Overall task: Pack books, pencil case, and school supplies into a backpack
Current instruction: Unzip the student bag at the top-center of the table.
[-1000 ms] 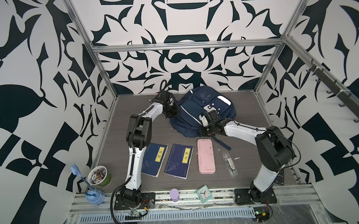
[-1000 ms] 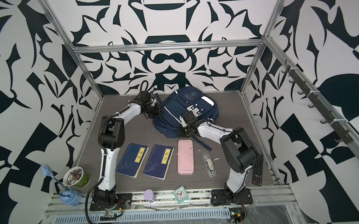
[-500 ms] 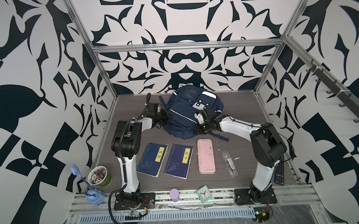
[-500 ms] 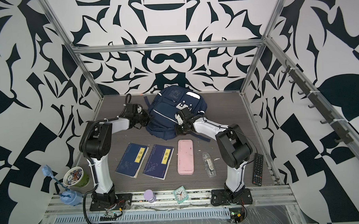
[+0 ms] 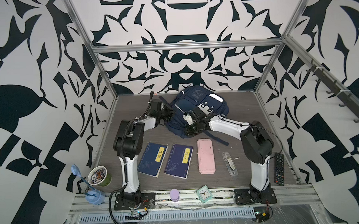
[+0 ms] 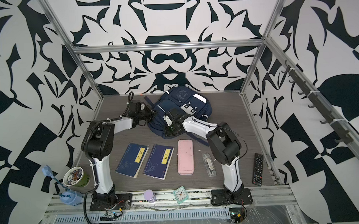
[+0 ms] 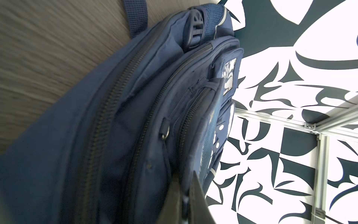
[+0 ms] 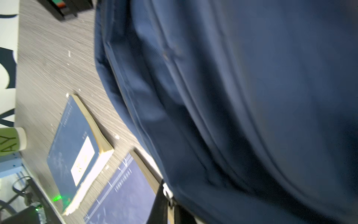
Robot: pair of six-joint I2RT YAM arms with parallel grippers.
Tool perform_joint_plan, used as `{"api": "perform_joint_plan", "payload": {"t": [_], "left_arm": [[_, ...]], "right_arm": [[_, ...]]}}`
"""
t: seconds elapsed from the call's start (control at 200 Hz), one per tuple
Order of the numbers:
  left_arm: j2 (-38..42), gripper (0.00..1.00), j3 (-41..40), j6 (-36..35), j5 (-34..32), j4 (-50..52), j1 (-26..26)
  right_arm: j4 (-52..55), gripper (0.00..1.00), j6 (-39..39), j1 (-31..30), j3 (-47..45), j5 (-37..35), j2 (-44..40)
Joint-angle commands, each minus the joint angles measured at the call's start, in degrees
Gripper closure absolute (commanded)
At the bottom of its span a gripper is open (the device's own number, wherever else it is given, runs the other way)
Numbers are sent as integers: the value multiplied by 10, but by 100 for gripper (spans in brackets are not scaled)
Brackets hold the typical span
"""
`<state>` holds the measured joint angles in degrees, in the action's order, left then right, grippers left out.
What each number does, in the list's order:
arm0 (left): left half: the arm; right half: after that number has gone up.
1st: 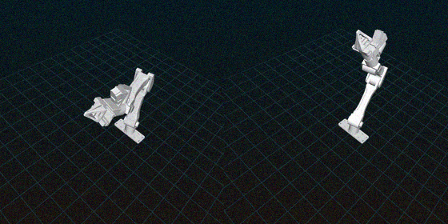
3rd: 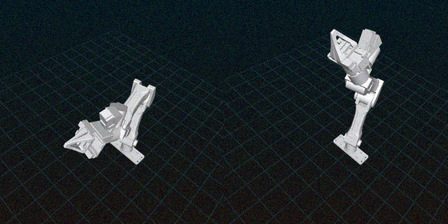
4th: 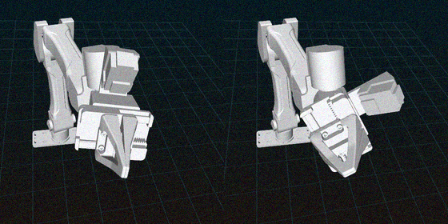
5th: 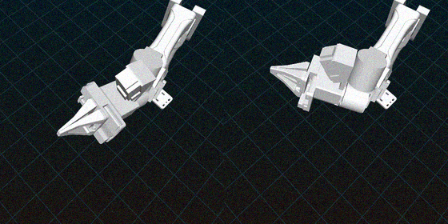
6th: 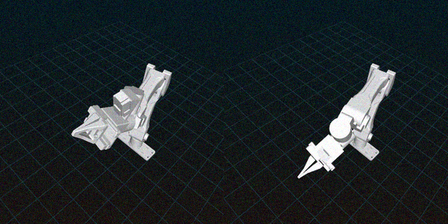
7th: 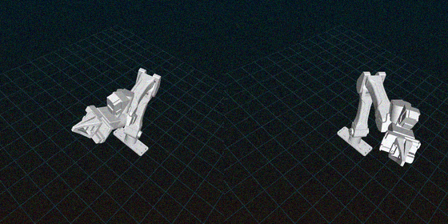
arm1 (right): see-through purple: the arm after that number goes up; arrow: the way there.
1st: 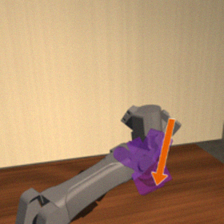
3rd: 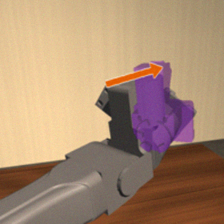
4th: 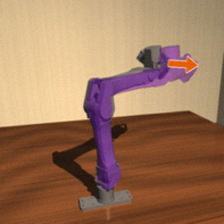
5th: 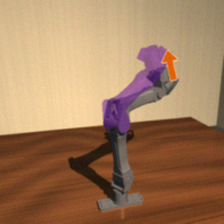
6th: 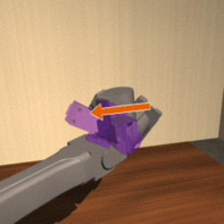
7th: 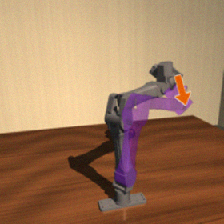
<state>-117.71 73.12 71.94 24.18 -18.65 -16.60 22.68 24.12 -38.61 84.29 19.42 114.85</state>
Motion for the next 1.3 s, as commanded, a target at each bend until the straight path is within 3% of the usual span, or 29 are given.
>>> {"api": "perform_joint_plan", "payload": {"t": [0.0,0.31,0.53,0.665,0.935,1.295], "left_arm": [[3,100,20,16,-2,-37,-9],[13,100,27,7,1,-18,-7],[48,100,-15,-8,-2,-15,20],[85,100,-83,13,-21,-61,36],[131,88,-185,42,-63,-139,7],[84,83,-118,60,-60,-147,-53]], "right_arm": [[-20,100,19,-13,66,35,26],[-27,100,44,-18,146,41,86],[-54,100,43,32,44,35,24],[-53,100,23,73,-9,33,-17],[-19,100,-25,143,-47,38,-63],[0,100,-30,80,-60,64,-81]]}}
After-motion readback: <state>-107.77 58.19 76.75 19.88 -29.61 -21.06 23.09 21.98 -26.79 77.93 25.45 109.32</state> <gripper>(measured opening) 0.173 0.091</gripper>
